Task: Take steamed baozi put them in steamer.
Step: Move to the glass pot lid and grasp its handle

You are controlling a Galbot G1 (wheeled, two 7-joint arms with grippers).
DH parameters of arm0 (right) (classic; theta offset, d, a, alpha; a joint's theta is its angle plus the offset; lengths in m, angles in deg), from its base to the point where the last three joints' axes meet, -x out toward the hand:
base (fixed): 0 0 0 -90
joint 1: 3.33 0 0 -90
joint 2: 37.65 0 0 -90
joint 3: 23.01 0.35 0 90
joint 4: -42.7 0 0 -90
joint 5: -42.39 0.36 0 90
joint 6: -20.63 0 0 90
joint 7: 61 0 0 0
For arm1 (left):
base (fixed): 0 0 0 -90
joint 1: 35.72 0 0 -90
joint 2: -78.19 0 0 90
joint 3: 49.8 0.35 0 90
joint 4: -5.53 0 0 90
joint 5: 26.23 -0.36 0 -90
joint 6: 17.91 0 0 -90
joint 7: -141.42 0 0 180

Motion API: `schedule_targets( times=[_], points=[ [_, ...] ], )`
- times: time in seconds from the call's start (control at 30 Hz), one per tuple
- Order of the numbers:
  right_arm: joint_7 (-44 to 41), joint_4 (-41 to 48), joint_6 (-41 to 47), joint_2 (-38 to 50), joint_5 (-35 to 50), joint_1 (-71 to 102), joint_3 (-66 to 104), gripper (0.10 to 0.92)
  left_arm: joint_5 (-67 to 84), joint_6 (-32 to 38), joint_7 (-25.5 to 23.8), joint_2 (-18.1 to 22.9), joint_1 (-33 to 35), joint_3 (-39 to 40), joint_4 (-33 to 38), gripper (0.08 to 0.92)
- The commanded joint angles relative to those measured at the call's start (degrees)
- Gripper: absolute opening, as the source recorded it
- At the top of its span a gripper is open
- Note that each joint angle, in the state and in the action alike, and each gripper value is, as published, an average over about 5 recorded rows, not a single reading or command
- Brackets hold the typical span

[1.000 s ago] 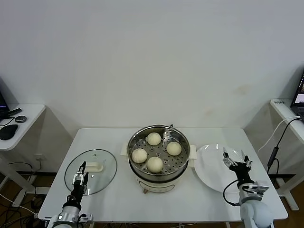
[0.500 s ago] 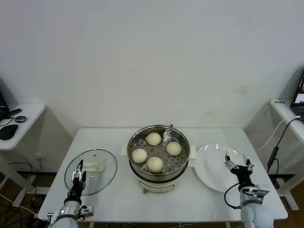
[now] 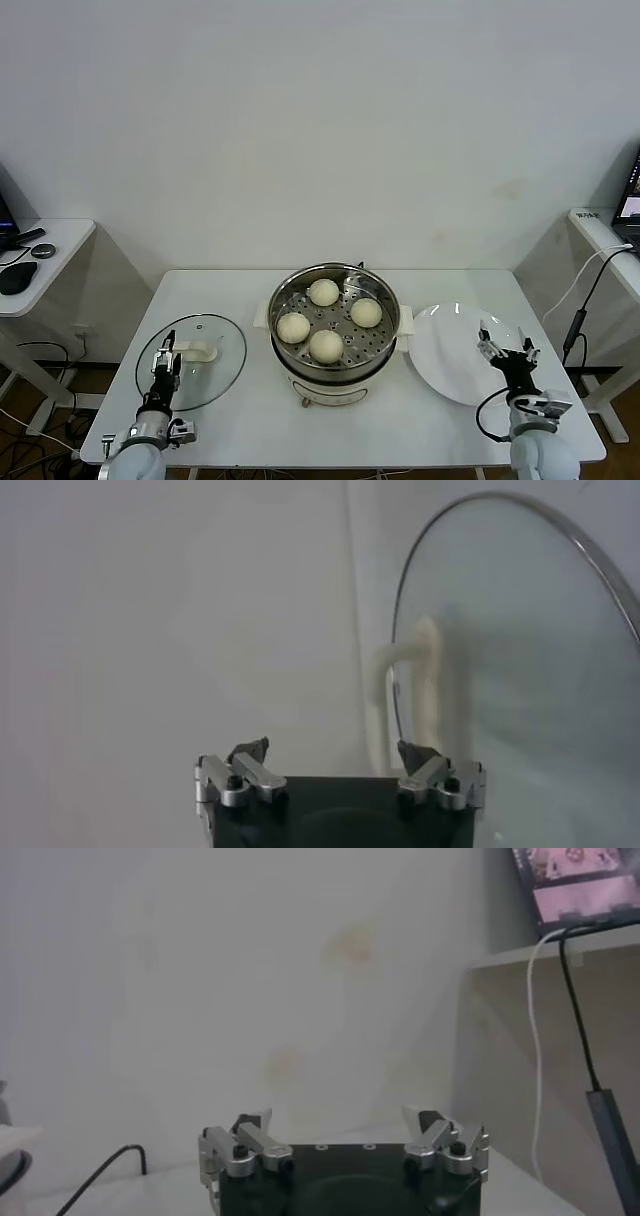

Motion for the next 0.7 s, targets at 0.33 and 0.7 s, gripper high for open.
schedule_targets(
  times=[0.33,0.7],
  points=[
    [0.05,0.17,-0.13,-0.21,-0.17,0.40,0.37,0.823,0.46,0.23,-0.02,-0.62,-5.24,1.03,-5.96,0.823],
    [0.06,0.29,-0.21,-0.37,-0.30,0.68,0.52,0.823,1.20,0.84,-0.61,-0.36,-8.10,1.95,-7.58,0.823]
  ],
)
